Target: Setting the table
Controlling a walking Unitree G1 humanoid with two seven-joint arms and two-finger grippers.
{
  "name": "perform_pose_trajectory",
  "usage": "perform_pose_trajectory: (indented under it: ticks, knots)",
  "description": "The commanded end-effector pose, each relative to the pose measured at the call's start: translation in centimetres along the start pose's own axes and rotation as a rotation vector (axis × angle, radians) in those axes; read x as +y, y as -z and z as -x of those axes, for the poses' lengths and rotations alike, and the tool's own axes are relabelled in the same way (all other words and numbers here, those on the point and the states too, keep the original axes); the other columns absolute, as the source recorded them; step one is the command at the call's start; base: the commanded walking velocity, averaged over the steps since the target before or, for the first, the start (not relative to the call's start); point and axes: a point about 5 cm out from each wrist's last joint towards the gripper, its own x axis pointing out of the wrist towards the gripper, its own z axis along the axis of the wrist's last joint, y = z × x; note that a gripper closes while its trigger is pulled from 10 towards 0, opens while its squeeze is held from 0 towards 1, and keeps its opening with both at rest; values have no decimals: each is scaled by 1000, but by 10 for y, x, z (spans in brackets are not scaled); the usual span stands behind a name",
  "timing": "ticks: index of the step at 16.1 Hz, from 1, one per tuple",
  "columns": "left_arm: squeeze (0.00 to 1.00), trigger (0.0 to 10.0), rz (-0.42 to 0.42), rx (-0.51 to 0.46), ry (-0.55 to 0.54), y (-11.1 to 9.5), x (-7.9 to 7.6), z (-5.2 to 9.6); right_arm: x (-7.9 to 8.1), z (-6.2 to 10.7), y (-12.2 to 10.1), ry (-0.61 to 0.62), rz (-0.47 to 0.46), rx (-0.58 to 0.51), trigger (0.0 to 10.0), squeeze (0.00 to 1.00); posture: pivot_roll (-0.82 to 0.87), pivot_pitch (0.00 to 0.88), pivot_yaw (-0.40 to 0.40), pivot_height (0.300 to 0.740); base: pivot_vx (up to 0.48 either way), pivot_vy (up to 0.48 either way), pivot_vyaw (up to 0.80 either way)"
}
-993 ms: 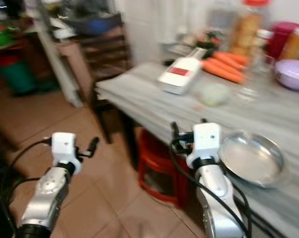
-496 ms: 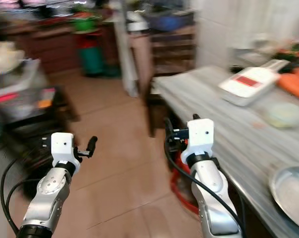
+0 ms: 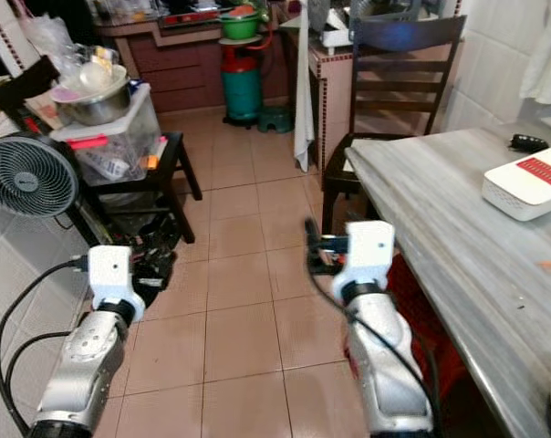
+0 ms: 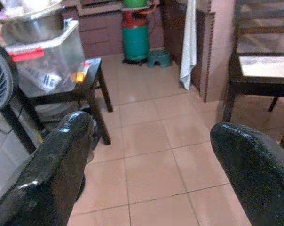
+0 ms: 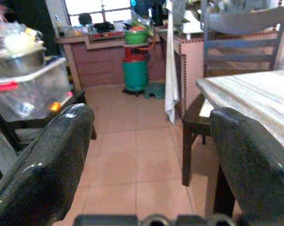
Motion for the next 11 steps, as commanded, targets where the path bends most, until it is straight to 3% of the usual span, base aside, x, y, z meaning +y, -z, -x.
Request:
perform_pose_trajectory:
  ticks: [1, 6, 7, 9, 11]
  knots:
    - [0, 10000, -37, 11, -36, 0, 17, 5, 13, -9, -5, -16, 14, -38, 10000, 0, 87, 0, 97, 740, 0, 0, 0]
    - [0, 10000, -30, 15, -50, 2, 13, 2, 7, -5, 7, -15, 55, -17, 10000, 0, 69, 0, 86, 740, 0, 0, 0]
    - [0, 10000, -22, 9, -65, 2, 11, 2, 1, -2, 9, 6, 101, -12, 10000, 0, 59, 0, 68, 740, 0, 0, 0]
    - [0, 10000, 17, 14, -88, 9, 7, 4, -5, 3, 10, -13, 81, 26, 10000, 0, 36, 0, 41, 740, 0, 0, 0]
    - [0, 10000, 30, 20, -89, 14, -1, 3, -11, 5, 7, -20, 135, 29, 10000, 0, -20, 0, -5, 740, 0, 0, 0]
